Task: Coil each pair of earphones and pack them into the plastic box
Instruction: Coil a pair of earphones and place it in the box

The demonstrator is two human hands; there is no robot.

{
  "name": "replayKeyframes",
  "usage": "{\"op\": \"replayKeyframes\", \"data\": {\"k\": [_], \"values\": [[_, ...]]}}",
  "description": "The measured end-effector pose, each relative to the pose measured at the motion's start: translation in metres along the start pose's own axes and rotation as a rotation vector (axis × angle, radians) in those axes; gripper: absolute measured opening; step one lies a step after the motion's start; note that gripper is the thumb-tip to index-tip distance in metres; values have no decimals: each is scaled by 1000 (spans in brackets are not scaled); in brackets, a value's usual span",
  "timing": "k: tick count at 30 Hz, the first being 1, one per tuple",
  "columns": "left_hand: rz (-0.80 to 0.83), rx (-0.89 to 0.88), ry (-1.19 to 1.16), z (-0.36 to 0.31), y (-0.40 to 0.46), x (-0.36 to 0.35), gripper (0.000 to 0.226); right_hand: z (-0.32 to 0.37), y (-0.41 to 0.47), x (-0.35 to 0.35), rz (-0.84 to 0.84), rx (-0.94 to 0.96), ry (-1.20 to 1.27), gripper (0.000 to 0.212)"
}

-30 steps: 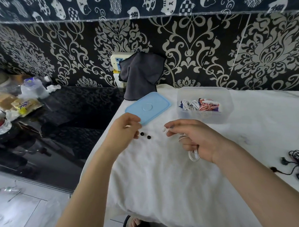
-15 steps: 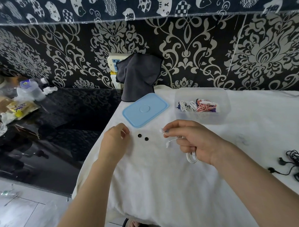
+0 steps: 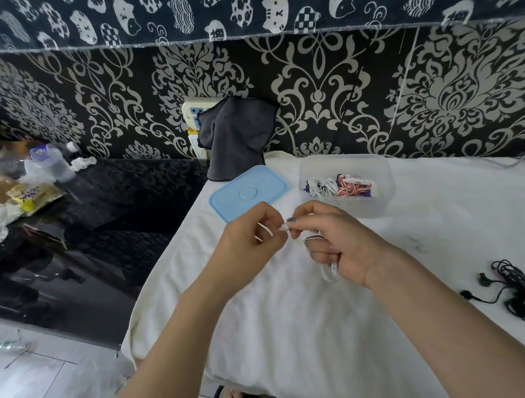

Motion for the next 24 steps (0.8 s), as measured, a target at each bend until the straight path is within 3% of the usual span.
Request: {"op": "replayKeyframes", "data": {"k": [16,24], "values": [[-3,-30,11,-13,10,-12,11,18,-20,21,-263,251,-269,10],[-19,-51,45,-19,10,-12,14,26,-30,22,-282,300,-297,11]]}}
Point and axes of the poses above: each hand's wrist, its own y-axis towards the middle knuckle, its own x-axis out of the back of the hand, z = x × y, the point moved 8 cm from there along y, towards the middle knuckle, and after that the axes turned 14 degrees about -x, right-handed, at the moved point
